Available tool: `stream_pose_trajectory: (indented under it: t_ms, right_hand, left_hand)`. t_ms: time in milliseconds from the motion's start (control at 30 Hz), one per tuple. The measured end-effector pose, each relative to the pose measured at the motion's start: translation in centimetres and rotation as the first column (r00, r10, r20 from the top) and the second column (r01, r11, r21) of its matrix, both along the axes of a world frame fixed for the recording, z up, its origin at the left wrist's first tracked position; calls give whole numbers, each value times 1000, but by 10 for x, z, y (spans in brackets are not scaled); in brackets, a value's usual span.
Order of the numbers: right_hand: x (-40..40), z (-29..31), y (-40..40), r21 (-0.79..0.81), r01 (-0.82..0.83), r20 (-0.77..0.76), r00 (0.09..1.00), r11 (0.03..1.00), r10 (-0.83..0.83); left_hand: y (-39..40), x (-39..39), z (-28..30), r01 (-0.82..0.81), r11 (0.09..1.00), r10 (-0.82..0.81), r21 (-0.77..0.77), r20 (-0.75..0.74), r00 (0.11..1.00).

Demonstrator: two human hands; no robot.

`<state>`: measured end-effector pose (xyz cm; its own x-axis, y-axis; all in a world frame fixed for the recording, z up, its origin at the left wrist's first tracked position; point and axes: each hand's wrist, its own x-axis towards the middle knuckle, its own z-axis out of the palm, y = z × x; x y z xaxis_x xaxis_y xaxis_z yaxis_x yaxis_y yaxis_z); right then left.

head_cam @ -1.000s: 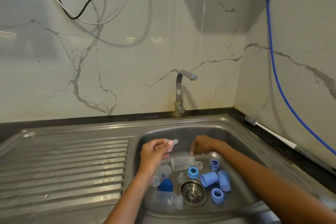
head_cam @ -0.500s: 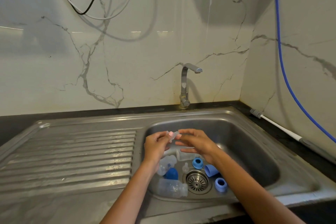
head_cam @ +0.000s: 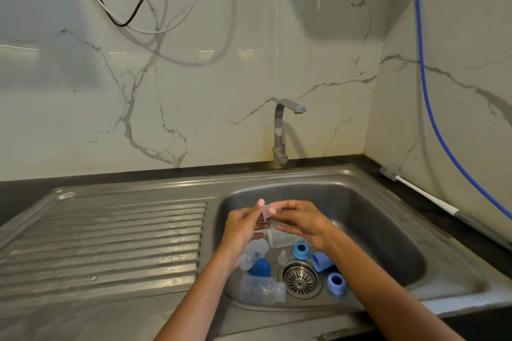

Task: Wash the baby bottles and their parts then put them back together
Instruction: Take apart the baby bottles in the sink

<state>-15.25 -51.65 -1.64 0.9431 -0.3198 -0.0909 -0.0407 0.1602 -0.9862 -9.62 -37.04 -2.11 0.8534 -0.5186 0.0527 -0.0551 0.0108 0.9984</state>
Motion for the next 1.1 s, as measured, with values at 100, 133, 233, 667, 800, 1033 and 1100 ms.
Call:
stream_pose_trajectory:
  t_ms: [100, 133, 233, 667, 800, 1033, 1100]
  right_hand:
    - [2, 0, -3, 58, 38, -16, 999, 998, -38]
    - [2, 0, -4, 74, 60, -29, 998, 995, -58]
    - [4, -5, -15, 60, 152, -122, 982, 987, -144]
    - [40, -46, -87, -677, 99, -473, 701, 730, -534]
    - [48, -49, -97, -774, 65, -422, 688, 630, -591]
    - [53, -52, -110, -832, 100, -334, 694, 546, -637]
    - [54, -53, -112, -825, 96, -341, 701, 557, -626]
  left_hand:
    - [-1, 1, -2, -52, 998, 49, 47, 63, 997]
    - [-1, 2, -2, -83, 995, 79, 55, 71, 994]
    - [-1, 5, -3, -136, 989, 132, 53, 74, 988]
    - [-4, 13, -9, -136, 987, 120, 81, 176, 977]
    - [-6, 14, -11, -134, 986, 111, 95, 214, 971]
    - [-6, 14, -13, -119, 988, 93, 98, 236, 967]
    - [-6, 14, -13, -120, 987, 93, 102, 240, 966]
